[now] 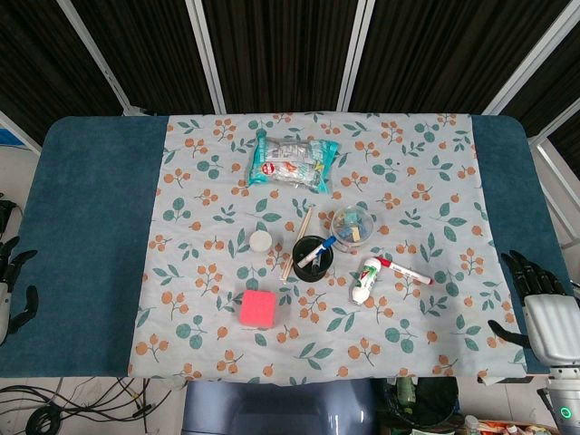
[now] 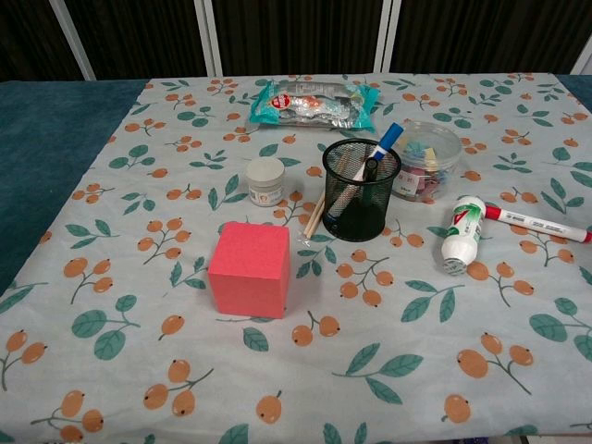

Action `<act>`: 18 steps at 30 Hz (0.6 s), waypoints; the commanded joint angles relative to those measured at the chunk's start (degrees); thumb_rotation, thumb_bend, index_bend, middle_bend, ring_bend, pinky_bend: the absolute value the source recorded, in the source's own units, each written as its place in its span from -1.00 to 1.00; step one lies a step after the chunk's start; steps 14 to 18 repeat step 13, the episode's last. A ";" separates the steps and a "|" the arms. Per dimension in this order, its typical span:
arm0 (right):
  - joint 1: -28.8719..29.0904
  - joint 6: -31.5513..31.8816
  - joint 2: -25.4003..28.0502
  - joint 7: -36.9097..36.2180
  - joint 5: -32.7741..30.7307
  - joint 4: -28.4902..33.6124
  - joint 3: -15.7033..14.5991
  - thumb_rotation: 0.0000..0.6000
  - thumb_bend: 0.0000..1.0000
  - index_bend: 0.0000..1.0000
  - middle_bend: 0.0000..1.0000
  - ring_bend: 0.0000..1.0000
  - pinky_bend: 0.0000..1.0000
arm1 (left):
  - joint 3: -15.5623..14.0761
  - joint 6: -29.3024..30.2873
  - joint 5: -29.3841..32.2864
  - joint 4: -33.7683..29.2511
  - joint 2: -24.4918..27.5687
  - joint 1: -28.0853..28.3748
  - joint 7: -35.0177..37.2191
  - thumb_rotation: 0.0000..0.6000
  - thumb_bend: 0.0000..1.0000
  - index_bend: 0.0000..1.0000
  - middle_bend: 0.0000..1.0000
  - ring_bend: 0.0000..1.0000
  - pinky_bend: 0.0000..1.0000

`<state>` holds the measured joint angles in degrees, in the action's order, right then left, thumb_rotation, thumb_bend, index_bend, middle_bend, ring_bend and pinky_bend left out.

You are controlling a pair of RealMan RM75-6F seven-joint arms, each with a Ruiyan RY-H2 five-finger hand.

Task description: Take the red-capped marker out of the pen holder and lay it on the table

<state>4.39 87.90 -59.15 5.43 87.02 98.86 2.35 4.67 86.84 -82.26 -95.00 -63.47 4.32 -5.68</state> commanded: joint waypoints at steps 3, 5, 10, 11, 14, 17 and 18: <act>-1.76 1.94 -2.64 -0.24 1.48 -3.06 -1.04 1.00 -0.86 -0.80 -0.77 -0.70 -0.58 | -0.20 0.32 -0.63 0.27 -0.15 -0.04 -0.12 1.00 0.08 -0.60 -0.93 -0.98 -1.00; -1.83 2.23 -2.96 -0.39 1.70 -3.36 -0.83 1.00 -0.87 -0.80 -0.77 -0.70 -0.58 | -0.18 0.35 -0.72 0.62 -0.26 0.00 -0.13 1.00 0.08 -0.60 -0.93 -0.98 -1.00; -2.04 3.44 -3.29 0.39 1.57 -3.44 0.26 1.00 -0.87 -0.80 -0.77 -0.70 -0.58 | -0.02 0.12 -0.37 1.50 -0.18 0.05 0.55 1.00 0.08 -0.60 -0.93 -0.98 -1.00; -2.20 3.61 -3.20 0.44 1.48 -3.20 0.34 1.00 -0.87 -0.80 -0.77 -0.70 -0.58 | 0.02 0.10 -0.28 1.71 -0.09 0.03 0.83 1.00 0.09 -0.60 -0.93 -0.98 -1.00; -2.42 3.73 -3.11 0.48 1.44 -2.93 0.32 1.00 -0.87 -0.80 -0.77 -0.70 -0.58 | 0.14 0.10 -0.24 1.83 -0.01 0.07 1.23 1.00 0.09 -0.60 -0.93 -0.98 -1.00; -2.42 3.73 -3.11 0.48 1.44 -2.93 0.32 1.00 -0.87 -0.80 -0.77 -0.70 -0.58 | 0.14 0.10 -0.24 1.83 -0.01 0.07 1.23 1.00 0.09 -0.60 -0.93 -0.98 -1.00; -2.42 3.73 -3.11 0.48 1.44 -2.93 0.32 1.00 -0.87 -0.80 -0.77 -0.70 -0.58 | 0.14 0.10 -0.24 1.83 -0.01 0.07 1.23 1.00 0.09 -0.60 -0.93 -0.98 -1.00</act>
